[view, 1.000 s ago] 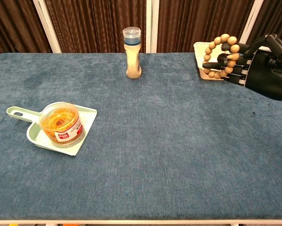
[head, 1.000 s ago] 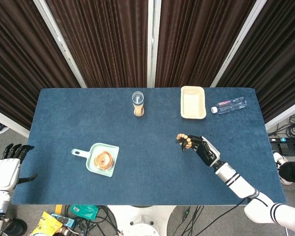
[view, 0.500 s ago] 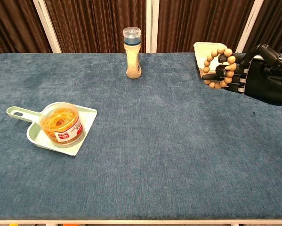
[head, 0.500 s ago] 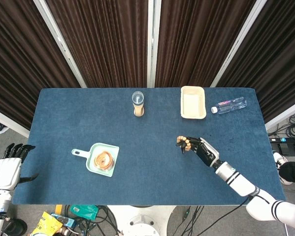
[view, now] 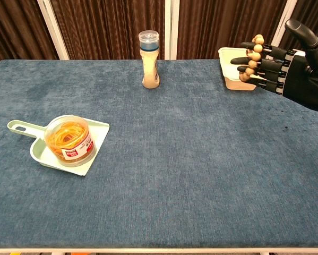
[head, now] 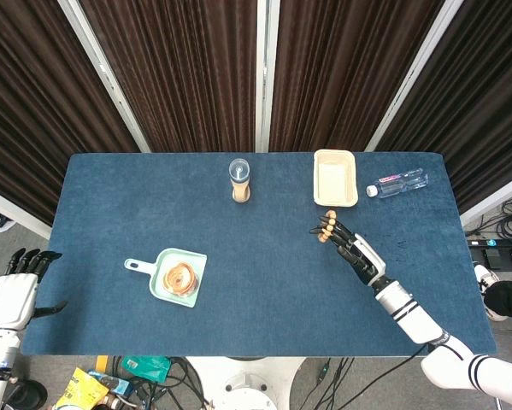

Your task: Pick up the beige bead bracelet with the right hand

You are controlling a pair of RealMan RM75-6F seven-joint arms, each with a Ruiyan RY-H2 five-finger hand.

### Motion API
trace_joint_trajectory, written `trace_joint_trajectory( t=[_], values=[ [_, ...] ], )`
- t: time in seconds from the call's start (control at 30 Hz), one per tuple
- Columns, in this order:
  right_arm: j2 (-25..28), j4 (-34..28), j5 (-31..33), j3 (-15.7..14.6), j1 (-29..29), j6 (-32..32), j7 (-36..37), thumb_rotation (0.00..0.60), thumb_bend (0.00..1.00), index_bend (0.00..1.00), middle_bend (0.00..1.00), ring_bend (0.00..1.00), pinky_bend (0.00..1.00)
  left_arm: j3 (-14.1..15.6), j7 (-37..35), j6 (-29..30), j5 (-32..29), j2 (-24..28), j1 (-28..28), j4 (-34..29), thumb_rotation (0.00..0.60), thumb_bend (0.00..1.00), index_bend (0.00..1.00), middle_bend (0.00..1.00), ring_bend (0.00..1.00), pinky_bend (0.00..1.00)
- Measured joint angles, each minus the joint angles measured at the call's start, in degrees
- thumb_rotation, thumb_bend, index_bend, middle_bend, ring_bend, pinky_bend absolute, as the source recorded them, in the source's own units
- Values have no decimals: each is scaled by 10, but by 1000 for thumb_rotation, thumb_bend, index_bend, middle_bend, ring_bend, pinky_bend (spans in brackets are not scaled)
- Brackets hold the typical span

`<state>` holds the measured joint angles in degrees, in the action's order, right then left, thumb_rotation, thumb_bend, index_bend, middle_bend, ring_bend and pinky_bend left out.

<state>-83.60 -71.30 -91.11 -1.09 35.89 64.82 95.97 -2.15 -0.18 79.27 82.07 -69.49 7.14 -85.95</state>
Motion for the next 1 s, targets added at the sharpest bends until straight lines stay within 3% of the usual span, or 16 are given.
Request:
trace_joint_trajectory(
  t=[0.07,0.13,0.23,0.5,0.7,0.77,0.93,1.0],
  values=[
    [-1,2,-2,1,-1,2,11,241,0,138,294,53,0,0,-1,0,0,1,0,0,600,0,190,168,91,61],
    [-2,4,-2,1,-2,3,23,230,23,255,402,102,0,0,-1,1,-1,0,-1,0,600,0,190,168,91,61],
    [-2,7,-4,1,-2,3,40,188,98,395,487,158,0,1,-2,1,-1,0,-1,0,600,0,189,168,91,61],
    [-2,15,-5,4,-3,7,89,176,250,587,558,208,0,0,-4,0,-1,-2,-1,3,600,0,189,168,91,61],
    [-2,18,-2,7,-4,5,123,176,375,642,574,225,0,0,-7,-1,-3,-4,-1,7,600,0,189,168,91,61],
    [-2,21,-2,7,-4,4,127,224,405,650,577,230,0,0,-7,-1,-3,-5,-1,8,600,0,189,168,91,61],
    [-3,23,-2,8,-5,5,111,411,415,674,585,243,0,0,-9,-3,-3,-6,0,10,600,0,189,168,91,61],
    [-3,23,-2,8,-6,6,103,445,415,678,587,248,0,0,-9,-4,-3,-6,1,11,600,0,189,168,91,61]
  ],
)
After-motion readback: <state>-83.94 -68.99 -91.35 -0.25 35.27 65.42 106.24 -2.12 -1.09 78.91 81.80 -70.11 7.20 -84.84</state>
